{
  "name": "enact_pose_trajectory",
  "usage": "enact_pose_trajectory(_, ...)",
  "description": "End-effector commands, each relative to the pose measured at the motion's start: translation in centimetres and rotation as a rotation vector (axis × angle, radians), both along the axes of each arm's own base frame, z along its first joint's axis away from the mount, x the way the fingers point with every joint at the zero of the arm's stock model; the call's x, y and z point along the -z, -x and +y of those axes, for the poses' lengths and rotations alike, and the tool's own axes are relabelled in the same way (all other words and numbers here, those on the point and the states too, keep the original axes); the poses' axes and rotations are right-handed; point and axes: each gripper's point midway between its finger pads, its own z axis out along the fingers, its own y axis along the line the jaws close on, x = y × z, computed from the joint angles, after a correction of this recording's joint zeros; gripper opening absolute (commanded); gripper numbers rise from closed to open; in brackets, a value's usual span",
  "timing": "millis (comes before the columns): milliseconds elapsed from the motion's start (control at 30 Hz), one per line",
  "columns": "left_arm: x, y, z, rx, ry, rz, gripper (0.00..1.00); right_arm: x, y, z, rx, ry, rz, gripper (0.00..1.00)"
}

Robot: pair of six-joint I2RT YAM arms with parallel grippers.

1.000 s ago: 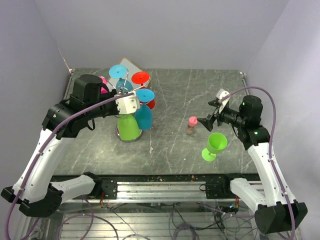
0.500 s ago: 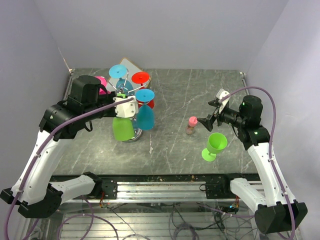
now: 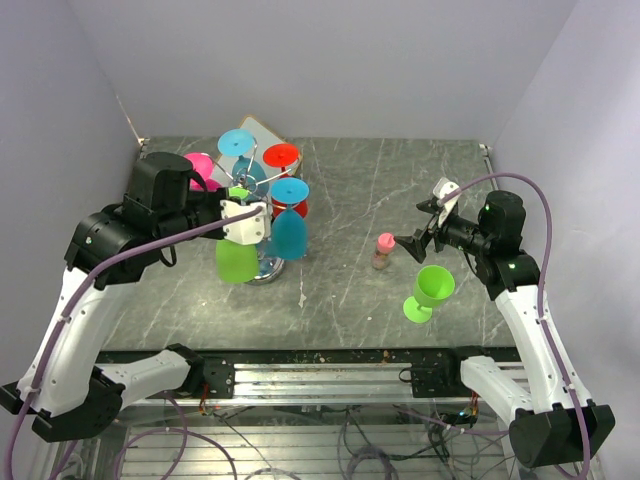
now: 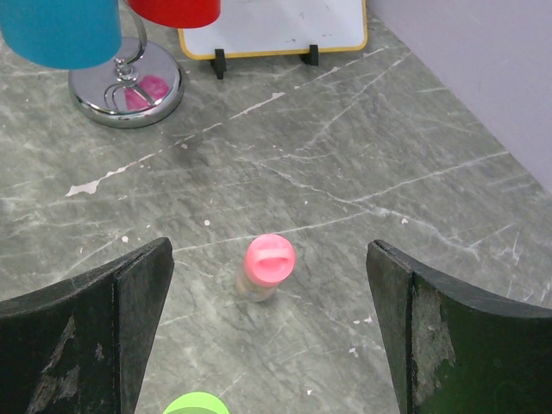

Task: Place the wine glass upside down on the wine glass rack

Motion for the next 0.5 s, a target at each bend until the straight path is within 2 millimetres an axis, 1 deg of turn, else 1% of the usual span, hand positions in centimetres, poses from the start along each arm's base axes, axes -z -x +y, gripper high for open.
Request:
enact_pose_trajectory(0,-1.3,1.1,-0.3,0.051,0.018,-0.022,0.07,-0.2,0.1,-0.1,-0.006,0.005,-0.027,0.94)
enact_pose_trajectory(167,-1.7,1.6,-0.6,0.081,0.028,-0.024,0.07,-0.2,0.1,-0.1,-0.009,0.005,-0.028,0.94)
enact_pose_trajectory(333,-1.6,2.3,-1.1,0.139,0.026,-0.015,0.07,-0.2,0.1,-0.1,-0.008,0.005,-0.027,0.94)
enact_pose_trajectory(467,-1.2,2.3,-1.7,0.172,0.021,-0.004,0.07,-0.2,0.1,-0.1,-0.007,0.005,-0.028,0.94)
